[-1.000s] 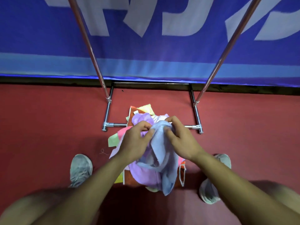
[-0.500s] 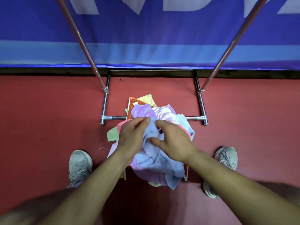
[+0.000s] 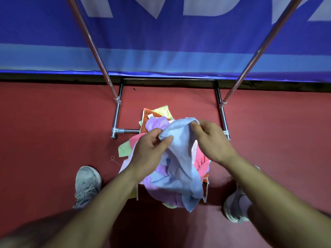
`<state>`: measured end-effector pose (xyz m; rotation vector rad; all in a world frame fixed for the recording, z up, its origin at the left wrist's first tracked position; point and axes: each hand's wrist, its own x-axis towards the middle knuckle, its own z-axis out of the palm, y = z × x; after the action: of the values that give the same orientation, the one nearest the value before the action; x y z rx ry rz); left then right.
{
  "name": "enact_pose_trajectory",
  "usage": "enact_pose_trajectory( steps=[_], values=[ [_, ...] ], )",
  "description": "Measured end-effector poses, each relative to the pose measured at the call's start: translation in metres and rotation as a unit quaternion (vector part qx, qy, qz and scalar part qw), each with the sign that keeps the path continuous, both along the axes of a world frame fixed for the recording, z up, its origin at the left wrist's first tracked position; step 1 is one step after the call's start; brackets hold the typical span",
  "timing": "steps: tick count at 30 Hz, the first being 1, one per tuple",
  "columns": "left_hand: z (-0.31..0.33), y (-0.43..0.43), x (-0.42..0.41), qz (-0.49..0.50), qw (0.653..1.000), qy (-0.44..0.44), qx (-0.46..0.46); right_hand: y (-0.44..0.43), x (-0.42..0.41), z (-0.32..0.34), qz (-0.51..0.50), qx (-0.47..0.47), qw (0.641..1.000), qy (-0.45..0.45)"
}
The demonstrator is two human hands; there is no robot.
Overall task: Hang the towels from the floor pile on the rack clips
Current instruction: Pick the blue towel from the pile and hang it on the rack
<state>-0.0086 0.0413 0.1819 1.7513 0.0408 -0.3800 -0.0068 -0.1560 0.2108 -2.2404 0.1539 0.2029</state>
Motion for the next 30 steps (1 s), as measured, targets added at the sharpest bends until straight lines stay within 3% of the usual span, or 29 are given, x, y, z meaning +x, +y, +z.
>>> enact_pose_trajectory(
  steps=[3,5,7,11,18,22,27,30],
  values=[
    [0.005,-0.005,0.002,-0.005,1.000,-0.024,0.006,-0.002,-0.004,-0.004,0.043,-0.085,0.995,0.036],
    [0.007,-0.010,-0.001,-0.011,0.998,-0.050,0.036,0.001,-0.006,-0.004,0.054,-0.021,0.997,0.047],
    [0.005,-0.010,-0.003,-0.017,0.994,-0.076,0.080,0.005,-0.009,-0.002,0.079,0.105,0.990,0.046],
    [0.004,-0.004,0.001,-0.030,0.990,-0.089,0.102,0.015,-0.008,-0.010,0.151,0.094,0.984,0.003],
    [0.010,0.006,-0.005,-0.061,0.987,-0.035,0.144,0.007,0.000,-0.004,0.088,0.064,0.993,-0.051],
    [0.002,0.018,-0.004,-0.092,0.963,-0.078,0.240,-0.008,0.008,0.011,-0.011,0.112,0.985,-0.128],
    [-0.002,0.028,0.002,-0.069,0.971,-0.072,0.219,-0.037,0.020,0.018,-0.192,0.111,0.963,-0.155],
    [-0.002,0.028,0.007,-0.029,0.978,-0.055,0.200,-0.046,0.020,0.012,-0.215,0.081,0.965,-0.125]
  ],
)
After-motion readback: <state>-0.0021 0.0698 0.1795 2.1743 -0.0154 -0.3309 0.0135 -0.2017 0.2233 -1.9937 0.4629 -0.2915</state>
